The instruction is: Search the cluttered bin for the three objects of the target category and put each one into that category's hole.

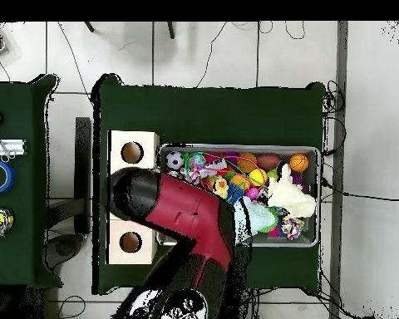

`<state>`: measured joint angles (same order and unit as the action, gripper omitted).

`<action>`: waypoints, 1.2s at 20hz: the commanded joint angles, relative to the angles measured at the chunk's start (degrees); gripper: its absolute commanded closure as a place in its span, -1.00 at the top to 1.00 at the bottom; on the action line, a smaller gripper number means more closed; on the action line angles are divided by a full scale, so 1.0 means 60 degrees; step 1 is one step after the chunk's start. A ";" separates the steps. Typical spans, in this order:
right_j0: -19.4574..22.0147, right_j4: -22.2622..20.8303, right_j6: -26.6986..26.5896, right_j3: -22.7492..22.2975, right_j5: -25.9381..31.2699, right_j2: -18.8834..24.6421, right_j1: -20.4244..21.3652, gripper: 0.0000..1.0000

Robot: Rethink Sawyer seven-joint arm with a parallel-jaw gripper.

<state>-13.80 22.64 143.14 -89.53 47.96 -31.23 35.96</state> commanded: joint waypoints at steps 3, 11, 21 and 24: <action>0.2470 -0.1692 -0.4083 -0.0612 -0.1954 0.2876 0.0265 1.00; 0.4652 -0.3033 -0.5045 -0.1369 -0.2894 0.4941 0.0663 1.00; 0.5394 -0.4271 -0.4203 -0.1780 -0.3191 0.5754 0.0941 1.00; 0.5321 -0.4626 -0.3856 -0.1846 -0.3089 0.5727 0.1133 1.00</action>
<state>17.97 1.19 131.58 -94.15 31.35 -6.28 40.25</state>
